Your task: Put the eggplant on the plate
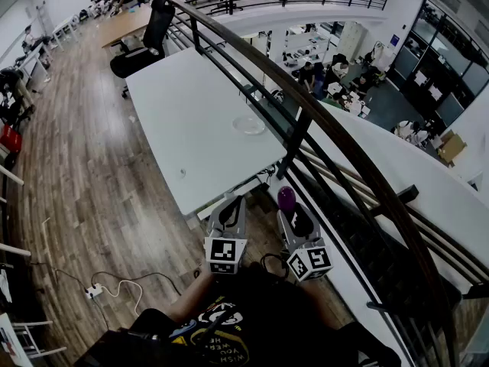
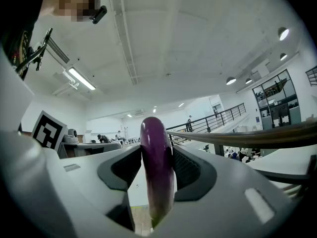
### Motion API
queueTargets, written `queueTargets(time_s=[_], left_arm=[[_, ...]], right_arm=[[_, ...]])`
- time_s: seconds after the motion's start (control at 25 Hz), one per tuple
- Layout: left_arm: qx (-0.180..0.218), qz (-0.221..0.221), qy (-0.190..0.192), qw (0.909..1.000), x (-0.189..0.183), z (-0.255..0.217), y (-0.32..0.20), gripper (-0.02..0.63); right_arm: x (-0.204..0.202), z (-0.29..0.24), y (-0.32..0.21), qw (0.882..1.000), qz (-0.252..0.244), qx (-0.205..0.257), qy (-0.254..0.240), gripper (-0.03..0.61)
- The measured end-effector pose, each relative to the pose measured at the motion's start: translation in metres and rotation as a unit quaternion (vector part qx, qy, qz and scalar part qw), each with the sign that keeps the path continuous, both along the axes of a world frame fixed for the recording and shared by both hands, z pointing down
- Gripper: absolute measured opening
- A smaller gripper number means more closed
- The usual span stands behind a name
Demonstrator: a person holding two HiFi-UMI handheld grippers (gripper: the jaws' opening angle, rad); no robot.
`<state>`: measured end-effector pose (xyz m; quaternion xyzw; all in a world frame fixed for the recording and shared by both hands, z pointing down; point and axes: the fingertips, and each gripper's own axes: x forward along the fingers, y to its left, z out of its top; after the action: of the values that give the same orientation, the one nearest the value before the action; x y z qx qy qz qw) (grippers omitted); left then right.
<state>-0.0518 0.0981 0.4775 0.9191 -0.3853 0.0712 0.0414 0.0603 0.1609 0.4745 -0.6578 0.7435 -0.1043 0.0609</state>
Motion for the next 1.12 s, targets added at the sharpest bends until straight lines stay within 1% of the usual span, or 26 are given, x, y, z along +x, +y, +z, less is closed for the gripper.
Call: queueTargets(time_s=[0.4,0.56,0.6,0.88,0.96,1.04,1.08,1.12], left_arm=[[-0.006,0.003,-0.002,1.0,0.003,0.005,-0.002,0.005],[-0.01,0.003,-0.002,0.9999,-0.001,0.006,-0.006,0.005],[-0.011,0.003,-0.001,0.9999,-0.003,0.006,-0.007,0.005],[-0.008,0.003,0.005,1.0,-0.015,0.005,-0.015,0.005],[-0.02,0.013,0.02,0.9995,-0.012,-0.002,-0.021,0.005],[-0.051,0.037,0.044,0.997,-0.003,-0.007,-0.023,0.005],[-0.064,0.054,0.049,0.9952,0.0,-0.005,-0.02,0.005],[-0.071,0.069,0.044,0.9941,0.001,-0.001,-0.016,0.005]], right_arm=[[0.0,0.002,-0.003,1.0,-0.002,-0.001,0.0,0.199],[-0.005,0.002,-0.007,0.999,-0.015,0.002,-0.032,0.201],[-0.007,0.002,-0.009,0.999,-0.017,0.002,-0.034,0.201],[-0.02,-0.002,-0.017,1.0,-0.018,0.004,-0.022,0.201],[-0.019,-0.009,-0.027,1.0,-0.02,0.003,-0.02,0.199],[-0.018,-0.016,-0.034,1.0,-0.025,-0.001,-0.018,0.201],[-0.02,-0.017,-0.036,0.999,-0.027,-0.003,-0.017,0.199],[-0.024,-0.016,-0.035,0.999,-0.029,-0.005,-0.015,0.201]])
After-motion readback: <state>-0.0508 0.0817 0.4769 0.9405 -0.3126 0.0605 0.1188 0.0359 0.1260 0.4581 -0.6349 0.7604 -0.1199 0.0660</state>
